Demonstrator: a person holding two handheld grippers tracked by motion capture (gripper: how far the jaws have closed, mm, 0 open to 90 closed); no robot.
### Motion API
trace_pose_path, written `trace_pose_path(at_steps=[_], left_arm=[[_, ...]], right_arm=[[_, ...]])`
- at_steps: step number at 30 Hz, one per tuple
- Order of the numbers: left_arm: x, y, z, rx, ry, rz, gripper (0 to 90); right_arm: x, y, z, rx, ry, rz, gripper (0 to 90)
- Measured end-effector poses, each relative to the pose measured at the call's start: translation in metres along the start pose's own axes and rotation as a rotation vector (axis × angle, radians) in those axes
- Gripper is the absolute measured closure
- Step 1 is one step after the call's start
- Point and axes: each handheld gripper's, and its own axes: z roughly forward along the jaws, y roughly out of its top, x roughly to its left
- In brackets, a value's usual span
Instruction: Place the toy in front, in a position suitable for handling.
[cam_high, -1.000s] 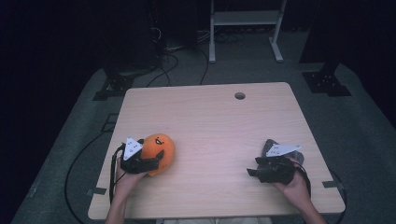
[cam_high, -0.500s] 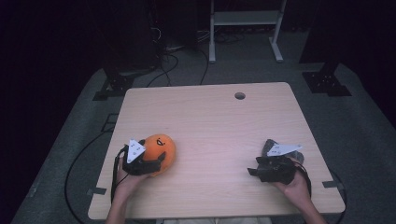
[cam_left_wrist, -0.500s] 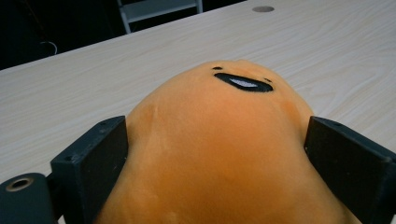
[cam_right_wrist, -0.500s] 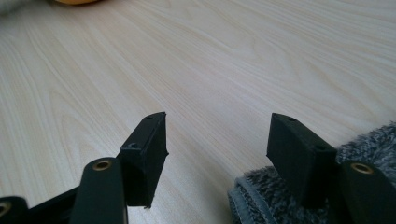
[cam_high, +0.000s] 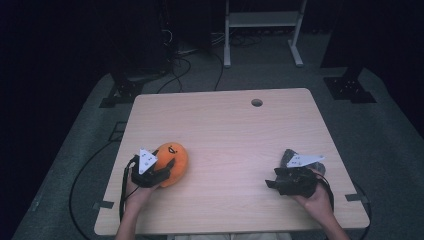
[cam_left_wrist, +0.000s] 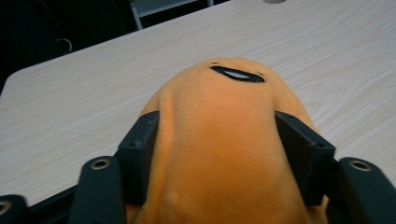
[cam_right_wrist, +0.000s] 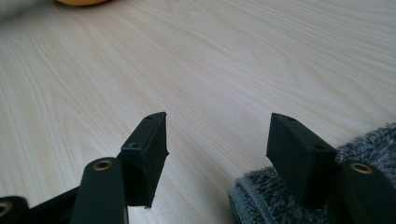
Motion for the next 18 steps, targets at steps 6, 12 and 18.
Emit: trace_pose_path(at_steps=[6, 12, 18], left_arm=[[0.0003, 0.0022, -0.0021, -0.023, 0.006, -0.012, 44.2], [0.0046, 0.0025, -0.0042, -0.052, 0.001, -0.079, 45.1], [0.0063, 0.0057, -0.0100, -0.110, -0.030, -0.150, 45.2]], right_arm=[[-0.0002, 0.0001, -0.0010, -0.004, 0.001, -0.001, 36.8], [-0.0011, 0.0000, -0.0015, -0.005, 0.004, 0.004, 36.8], [-0.0013, 0.0004, -0.0016, -0.009, 0.002, 0.004, 36.8]])
